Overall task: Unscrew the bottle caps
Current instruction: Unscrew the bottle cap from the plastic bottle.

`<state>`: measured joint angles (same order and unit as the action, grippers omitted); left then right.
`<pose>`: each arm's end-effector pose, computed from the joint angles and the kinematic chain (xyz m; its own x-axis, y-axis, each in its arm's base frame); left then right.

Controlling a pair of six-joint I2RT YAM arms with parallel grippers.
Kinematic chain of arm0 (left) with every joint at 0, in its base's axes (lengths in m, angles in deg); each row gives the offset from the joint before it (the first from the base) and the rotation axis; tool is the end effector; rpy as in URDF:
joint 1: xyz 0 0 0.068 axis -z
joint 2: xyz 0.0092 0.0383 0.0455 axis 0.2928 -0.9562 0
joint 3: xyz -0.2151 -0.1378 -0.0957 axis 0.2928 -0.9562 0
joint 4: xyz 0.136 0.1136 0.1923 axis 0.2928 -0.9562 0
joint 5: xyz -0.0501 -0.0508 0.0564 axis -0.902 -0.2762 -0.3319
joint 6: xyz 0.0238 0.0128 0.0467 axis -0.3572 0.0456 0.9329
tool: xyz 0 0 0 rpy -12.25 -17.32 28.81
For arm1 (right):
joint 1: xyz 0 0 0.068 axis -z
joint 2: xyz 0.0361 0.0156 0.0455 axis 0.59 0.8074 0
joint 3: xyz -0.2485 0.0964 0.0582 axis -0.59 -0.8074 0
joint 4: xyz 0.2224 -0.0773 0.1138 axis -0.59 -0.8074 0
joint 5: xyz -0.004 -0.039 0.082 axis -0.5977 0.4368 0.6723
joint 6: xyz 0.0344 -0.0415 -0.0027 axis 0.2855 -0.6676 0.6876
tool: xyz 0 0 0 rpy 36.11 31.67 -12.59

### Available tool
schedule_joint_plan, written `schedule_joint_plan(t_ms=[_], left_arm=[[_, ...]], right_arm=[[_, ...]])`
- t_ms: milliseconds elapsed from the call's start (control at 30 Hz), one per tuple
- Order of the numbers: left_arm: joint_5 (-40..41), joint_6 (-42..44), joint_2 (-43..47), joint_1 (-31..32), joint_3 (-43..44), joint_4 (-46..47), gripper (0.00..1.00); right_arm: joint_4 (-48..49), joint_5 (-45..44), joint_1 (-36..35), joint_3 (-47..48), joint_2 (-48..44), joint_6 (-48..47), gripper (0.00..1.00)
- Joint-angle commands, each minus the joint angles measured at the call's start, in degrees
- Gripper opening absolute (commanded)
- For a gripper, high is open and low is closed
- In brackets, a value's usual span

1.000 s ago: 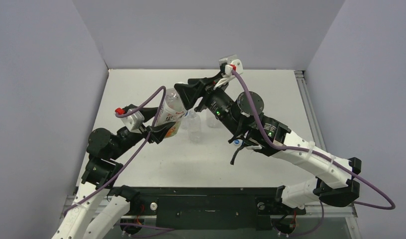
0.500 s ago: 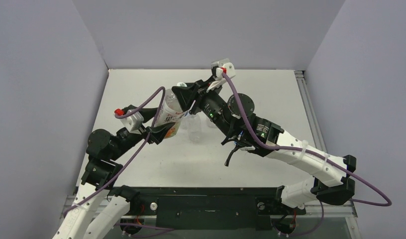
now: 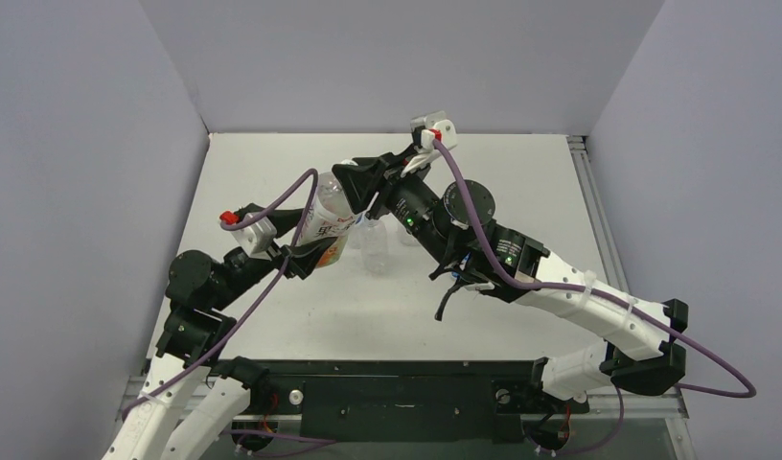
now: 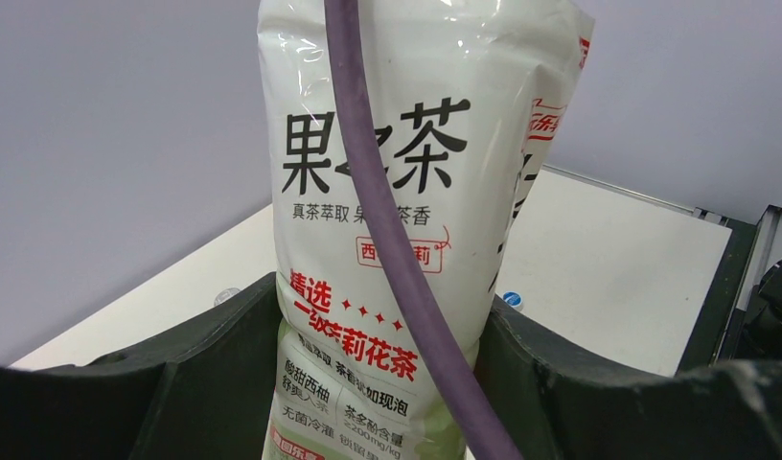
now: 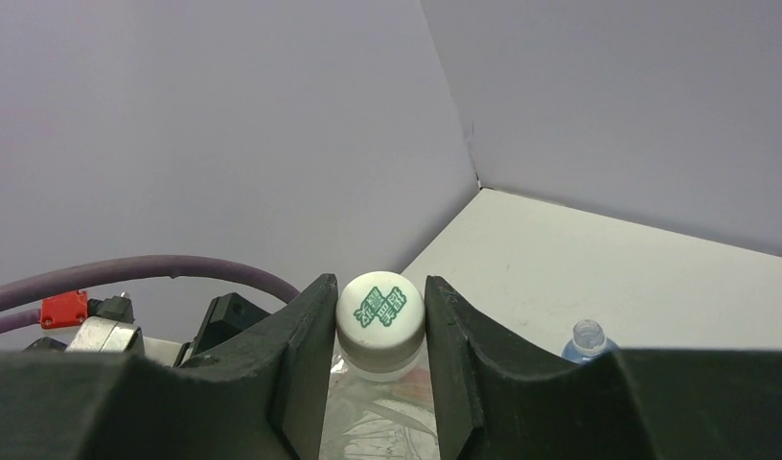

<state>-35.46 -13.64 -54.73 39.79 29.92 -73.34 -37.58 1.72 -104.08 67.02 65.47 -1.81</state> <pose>0.1160 -0.0661 0.3857 0.1496 -0.1010 -0.9836 0.7612 0.6467 0.0493 0.1215 0.2672 0.5136 -0.1788 0.4009 -0.8985 -0.7268 0.5617 0.3953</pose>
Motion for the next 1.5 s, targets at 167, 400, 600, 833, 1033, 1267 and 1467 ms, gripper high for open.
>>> schedule_joint_plan(t_ms=[167,400,600,833,1033,1267,1467], left_arm=[[5.5,0.2,0.9,-0.2,0.4,0.2,0.0],[1.2,-3.1,1.0,-0.2,1.1,0.2,0.0],[-7.7,-10.8,1.6,-0.2,1.5,3.6,0.0],[-16.4,-19.1,1.5,-0.2,2.8,7.4,0.0],[-23.8,-23.5,0.3,-0.2,4.2,8.9,0.0],[-29.0,-25.9,-0.9,-0.2,5.2,9.9,0.0],[-29.3,-25.8,-1.2,-0.1,5.5,9.8,0.0]], right_arm=[[2.4,1.3,0.2,0.3,-1.7,-0.6,0.15],[4.7,6.9,2.8,-1.1,-3.7,-2.1,0.0],[14.7,28.4,10.2,-7.4,-8.3,2.6,0.0],[26.4,51.3,14.6,-10.4,-9.4,8.9,0.0],[43.2,67.2,15.8,-9.5,-6.6,20.5,0.0],[57.1,77.2,16.0,-7.1,-1.9,35.2,0.0],[53.7,78.7,16.0,-6.8,-1.9,33.3,0.0]])
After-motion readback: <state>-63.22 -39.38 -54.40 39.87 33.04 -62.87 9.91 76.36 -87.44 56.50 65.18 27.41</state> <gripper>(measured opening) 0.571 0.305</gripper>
